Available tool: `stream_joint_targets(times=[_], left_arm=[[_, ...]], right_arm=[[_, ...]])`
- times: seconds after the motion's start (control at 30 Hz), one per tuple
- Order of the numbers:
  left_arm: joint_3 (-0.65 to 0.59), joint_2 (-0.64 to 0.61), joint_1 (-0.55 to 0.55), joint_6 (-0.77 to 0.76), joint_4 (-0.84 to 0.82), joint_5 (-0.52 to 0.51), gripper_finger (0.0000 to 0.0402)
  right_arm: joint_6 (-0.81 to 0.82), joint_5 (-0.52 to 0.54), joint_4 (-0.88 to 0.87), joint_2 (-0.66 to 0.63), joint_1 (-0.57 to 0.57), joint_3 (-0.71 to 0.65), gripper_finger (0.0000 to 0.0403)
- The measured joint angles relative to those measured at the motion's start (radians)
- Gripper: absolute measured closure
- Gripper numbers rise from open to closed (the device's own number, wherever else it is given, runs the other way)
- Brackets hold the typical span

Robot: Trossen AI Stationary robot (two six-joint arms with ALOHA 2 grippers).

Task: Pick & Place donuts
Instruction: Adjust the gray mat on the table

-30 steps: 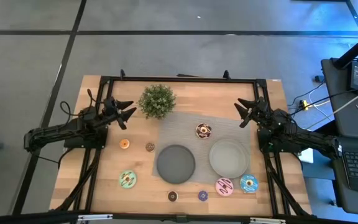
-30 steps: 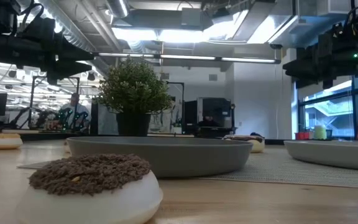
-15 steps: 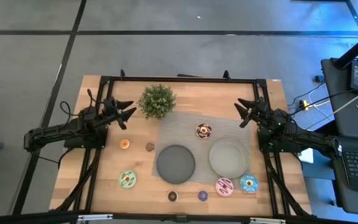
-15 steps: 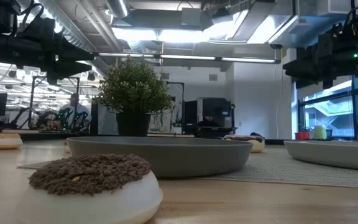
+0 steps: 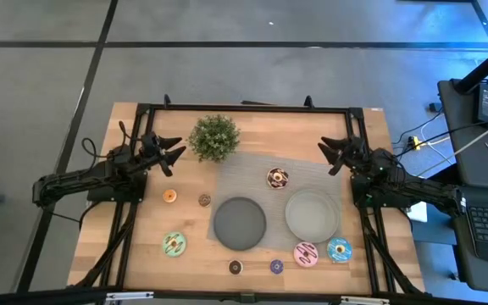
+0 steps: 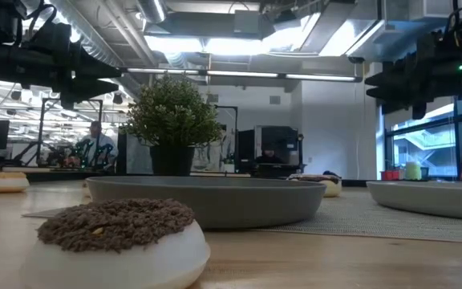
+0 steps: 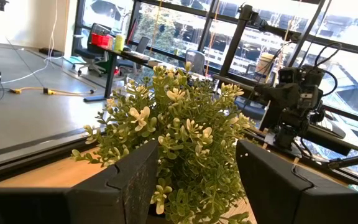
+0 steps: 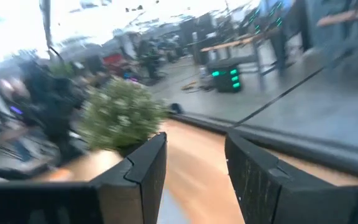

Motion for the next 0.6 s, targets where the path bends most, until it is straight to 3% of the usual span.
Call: stream_joint_targets(times=[0.23, 0.47, 0.6], left_arm=[[0.000, 0.000, 0.000, 0.000, 0.000, 0.000, 0.0188], [0.000, 0.000, 0.000, 0.000, 0.000, 0.000, 0.0189], [0.000, 0.000, 0.000, 0.000, 0.000, 0.000, 0.0190]], right_arm=[[0.128, 0.001, -0.011, 0.000, 0.000, 0.000, 0.0237], [0.187, 0.075, -0.003, 0.000, 0.000, 0.000, 0.0237], [0.276, -0.069, 0.002, 0.002, 0.000, 0.000, 0.0233]])
